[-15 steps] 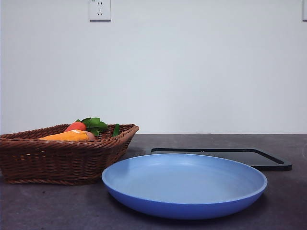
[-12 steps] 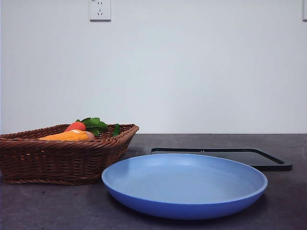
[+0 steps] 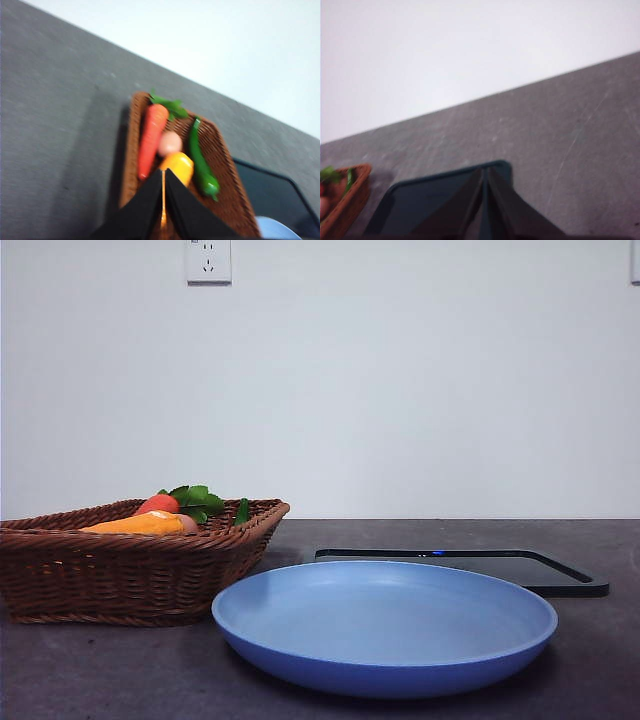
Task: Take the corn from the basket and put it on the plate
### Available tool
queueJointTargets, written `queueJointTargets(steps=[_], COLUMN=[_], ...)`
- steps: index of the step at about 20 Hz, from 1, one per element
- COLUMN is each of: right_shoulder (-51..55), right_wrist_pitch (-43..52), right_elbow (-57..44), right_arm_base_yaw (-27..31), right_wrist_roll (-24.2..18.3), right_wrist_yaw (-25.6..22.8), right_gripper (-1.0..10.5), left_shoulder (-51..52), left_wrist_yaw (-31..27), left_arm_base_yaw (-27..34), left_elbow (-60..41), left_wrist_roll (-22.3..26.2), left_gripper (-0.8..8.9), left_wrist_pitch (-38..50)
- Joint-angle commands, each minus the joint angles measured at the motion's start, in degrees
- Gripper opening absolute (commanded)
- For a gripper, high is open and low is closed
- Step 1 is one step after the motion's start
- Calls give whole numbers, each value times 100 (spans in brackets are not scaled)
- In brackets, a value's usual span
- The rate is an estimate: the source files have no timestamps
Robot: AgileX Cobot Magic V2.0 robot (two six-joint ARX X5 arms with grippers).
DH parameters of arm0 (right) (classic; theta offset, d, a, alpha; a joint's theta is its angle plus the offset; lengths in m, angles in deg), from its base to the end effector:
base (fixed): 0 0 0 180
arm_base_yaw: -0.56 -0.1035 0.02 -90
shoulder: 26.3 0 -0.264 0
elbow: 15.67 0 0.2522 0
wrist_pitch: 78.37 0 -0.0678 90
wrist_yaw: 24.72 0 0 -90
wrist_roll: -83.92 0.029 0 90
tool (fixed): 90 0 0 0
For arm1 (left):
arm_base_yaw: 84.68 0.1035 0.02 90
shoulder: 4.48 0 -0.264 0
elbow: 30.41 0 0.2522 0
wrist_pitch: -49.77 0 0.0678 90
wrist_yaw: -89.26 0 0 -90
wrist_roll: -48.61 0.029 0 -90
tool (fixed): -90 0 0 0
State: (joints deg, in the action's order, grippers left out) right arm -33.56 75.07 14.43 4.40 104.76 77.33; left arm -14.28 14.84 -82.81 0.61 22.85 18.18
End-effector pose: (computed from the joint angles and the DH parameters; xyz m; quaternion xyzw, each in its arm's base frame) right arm 0.0867 0.0002 0.2285 0.1847 0.0446 0.0646 0.9797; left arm 0.0893 -0.0049 0.2225 -0.2338 0.1136 -0.0960 0.9609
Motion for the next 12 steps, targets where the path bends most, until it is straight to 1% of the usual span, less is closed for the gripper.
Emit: queueJointTargets(steps=[1, 4, 9, 11, 12], right_shoulder=[-382, -901, -1810, -2151, -2282], right_wrist_pitch=[-254, -756, -1816, -2323, -2549], right_elbow=[426, 935, 1829, 2177, 2321], right_arm_base_yaw=[0, 0, 0, -2, -7], right_wrist_roll=[-205, -492, -1141, -1486, -1633], right_wrist_yaw=[326, 826, 1646, 1856, 1886], right_gripper=[1, 1, 1, 1, 1], left_shoulder=[-396, -890, -1641, -1875, -1974], left_wrist_yaw=[302, 675, 1268, 1416, 1458], left_arm_base_yaw=[11, 9, 9, -9, -20], left_elbow=[479, 984, 1759, 2009, 2111], left_wrist_roll=[293, 675, 1574, 1869, 1965], left_gripper=[7, 7, 7, 7, 7], left_wrist_pitch=[-177, -627, -1523, -1869, -2013])
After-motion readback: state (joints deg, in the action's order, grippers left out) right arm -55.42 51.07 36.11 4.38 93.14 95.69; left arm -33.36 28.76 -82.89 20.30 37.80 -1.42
